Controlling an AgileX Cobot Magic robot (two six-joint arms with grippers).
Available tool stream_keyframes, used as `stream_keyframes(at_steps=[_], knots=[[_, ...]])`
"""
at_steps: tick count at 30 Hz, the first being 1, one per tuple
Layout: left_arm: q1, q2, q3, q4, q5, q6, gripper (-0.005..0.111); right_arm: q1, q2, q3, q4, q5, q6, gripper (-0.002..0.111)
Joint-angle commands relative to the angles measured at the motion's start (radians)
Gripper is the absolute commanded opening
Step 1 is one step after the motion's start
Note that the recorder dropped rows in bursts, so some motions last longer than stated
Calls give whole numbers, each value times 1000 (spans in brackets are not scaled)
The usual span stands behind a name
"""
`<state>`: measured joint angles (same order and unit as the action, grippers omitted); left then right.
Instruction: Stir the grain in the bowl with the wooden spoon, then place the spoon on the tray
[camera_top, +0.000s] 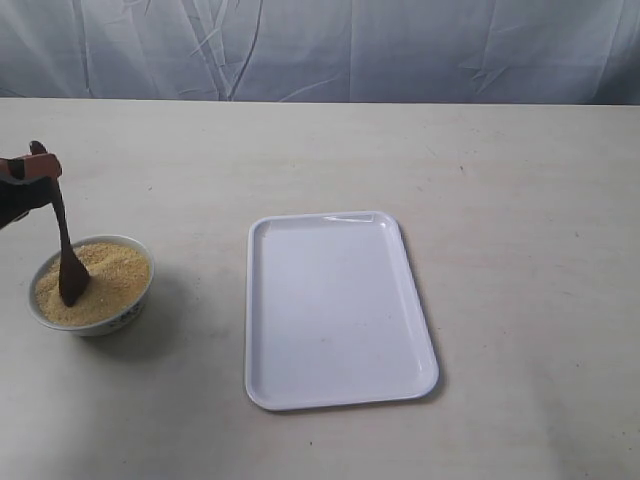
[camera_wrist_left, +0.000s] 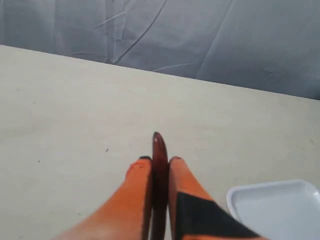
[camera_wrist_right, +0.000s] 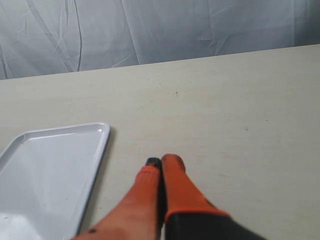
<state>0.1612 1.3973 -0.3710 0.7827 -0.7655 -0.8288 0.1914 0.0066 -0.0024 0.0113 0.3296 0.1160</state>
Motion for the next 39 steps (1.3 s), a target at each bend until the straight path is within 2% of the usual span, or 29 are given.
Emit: stream_keyframes(at_steps=[1,8,20,31,39], knots=[[-5,40,4,-17,-3,-8,0,-5,-7,2,-2,-11,-1,0],[-5,104,4,-72,-53,-33,0,-5,-7,2,-2,-11,-1,0],[-3,47,4,-128,-79,-35,0,-5,-7,2,-2,-8,-1,0],[-3,-103,2,-139,-7,-21,0,-5,-7,2,0,-10,-1,0],[-3,-122,1,-206,117,131,0,-5,-7,2,0,-10,-1,0]])
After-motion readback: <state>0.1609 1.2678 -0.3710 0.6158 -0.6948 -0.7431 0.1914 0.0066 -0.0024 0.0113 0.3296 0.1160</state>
